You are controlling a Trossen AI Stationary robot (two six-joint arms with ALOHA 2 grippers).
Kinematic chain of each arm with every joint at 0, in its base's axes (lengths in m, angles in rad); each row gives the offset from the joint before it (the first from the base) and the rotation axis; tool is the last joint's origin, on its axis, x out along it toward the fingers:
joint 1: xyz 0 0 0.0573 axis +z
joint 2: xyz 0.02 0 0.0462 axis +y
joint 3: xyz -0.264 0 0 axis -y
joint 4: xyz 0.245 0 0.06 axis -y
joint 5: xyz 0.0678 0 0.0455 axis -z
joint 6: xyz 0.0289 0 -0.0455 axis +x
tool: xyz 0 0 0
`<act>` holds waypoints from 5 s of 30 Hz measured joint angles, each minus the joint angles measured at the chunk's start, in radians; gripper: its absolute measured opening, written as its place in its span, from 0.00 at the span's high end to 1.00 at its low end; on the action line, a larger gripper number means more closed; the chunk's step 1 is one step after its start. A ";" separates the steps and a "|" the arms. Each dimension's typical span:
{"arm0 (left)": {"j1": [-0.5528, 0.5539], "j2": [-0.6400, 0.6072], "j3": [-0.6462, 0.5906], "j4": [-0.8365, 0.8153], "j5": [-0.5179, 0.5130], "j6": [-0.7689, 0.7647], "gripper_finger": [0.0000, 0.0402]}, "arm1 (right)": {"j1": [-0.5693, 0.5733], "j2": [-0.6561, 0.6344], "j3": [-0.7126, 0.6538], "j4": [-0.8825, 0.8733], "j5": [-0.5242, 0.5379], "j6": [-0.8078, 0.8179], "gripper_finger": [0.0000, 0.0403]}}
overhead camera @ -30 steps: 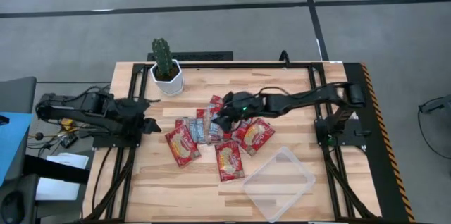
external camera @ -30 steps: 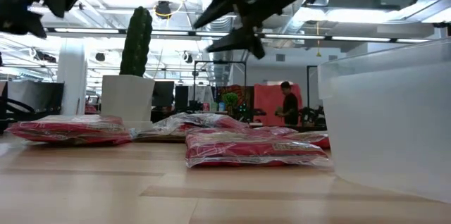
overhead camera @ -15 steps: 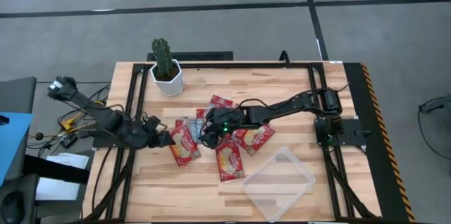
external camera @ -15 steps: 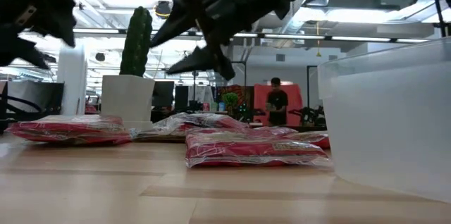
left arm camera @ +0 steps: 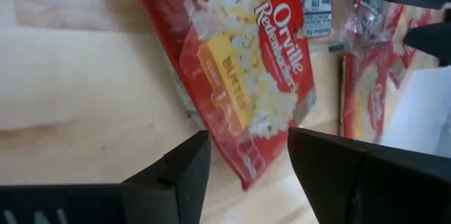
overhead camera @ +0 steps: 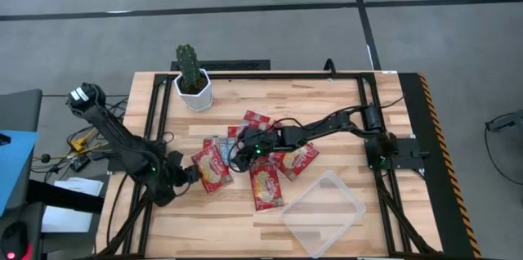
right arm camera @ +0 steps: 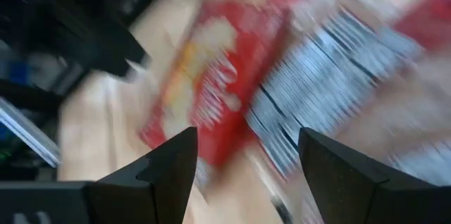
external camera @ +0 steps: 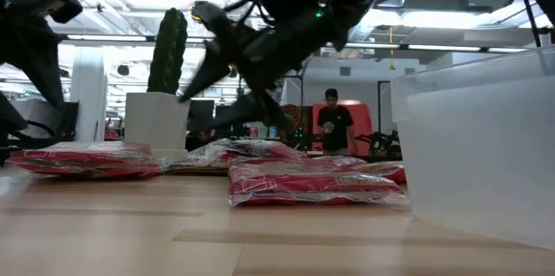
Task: Sort popcorn bags into baskets
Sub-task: Put the red popcorn bag into the transparent container
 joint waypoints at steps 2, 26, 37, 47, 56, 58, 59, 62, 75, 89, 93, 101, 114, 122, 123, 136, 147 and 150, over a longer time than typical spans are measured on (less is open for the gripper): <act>0.001 0.038 0.000 0.022 -0.024 0.001 0.58 | 0.000 0.017 0.003 -0.012 -0.002 0.000 0.33; 0.047 0.380 0.003 0.243 -0.014 0.041 0.78 | 0.010 0.194 0.211 -0.047 -0.047 -0.062 0.33; 0.090 0.382 0.002 0.245 -0.028 0.069 0.79 | 0.028 0.194 0.212 -0.085 -0.058 -0.255 0.33; 0.151 0.382 0.001 0.297 -0.038 0.152 0.79 | 0.057 0.194 0.211 -0.101 -0.048 -0.274 0.39; 0.177 0.384 0.000 0.367 -0.053 0.226 0.79 | 0.037 0.191 0.211 -0.137 -0.074 -0.264 0.88; 0.177 0.384 0.000 0.376 -0.057 0.216 0.79 | 0.034 0.185 0.211 -0.146 -0.082 -0.263 0.95; 0.177 0.384 0.000 0.385 -0.058 0.212 0.79 | 0.030 0.178 0.211 -0.152 -0.086 -0.263 0.95; 0.179 0.384 0.013 0.412 -0.071 0.222 0.79 | 0.025 0.137 0.208 -0.192 -0.087 -0.263 0.94; 0.176 0.365 0.140 0.435 -0.180 0.384 0.79 | -0.057 -0.112 0.211 -0.429 -0.074 -0.343 0.94; 0.189 0.230 0.227 0.437 -0.289 0.685 0.79 | -0.008 -0.467 0.191 -1.062 0.002 -0.333 0.93; 0.212 0.191 0.243 0.438 -0.299 0.753 0.79 | 0.118 -0.606 0.151 -1.190 0.002 -0.173 0.95; 0.278 0.129 0.256 0.466 -0.275 0.850 0.79 | 0.529 -0.796 -0.059 -1.220 0.276 0.472 0.91; 0.378 0.122 0.256 0.509 -0.088 0.973 0.79 | 0.876 -0.606 -0.234 -0.966 0.368 0.971 0.90; 0.417 0.122 0.256 0.511 0.031 1.037 0.78 | 0.828 -0.483 -0.234 -0.772 0.306 0.882 0.92; 0.418 0.122 0.256 0.513 0.032 1.047 0.78 | 0.819 -0.473 -0.234 -0.768 0.292 0.880 0.92; 0.445 0.122 0.255 0.509 0.037 1.107 0.71 | 0.777 -0.377 -0.234 -0.725 0.132 0.835 0.72; 0.496 0.122 0.255 0.496 0.117 1.209 0.54 | 0.754 -0.507 -0.232 -0.849 0.134 0.834 0.47; 0.528 0.122 0.255 0.451 0.182 1.176 0.52 | 0.740 -0.589 -0.232 -0.912 0.166 0.835 0.45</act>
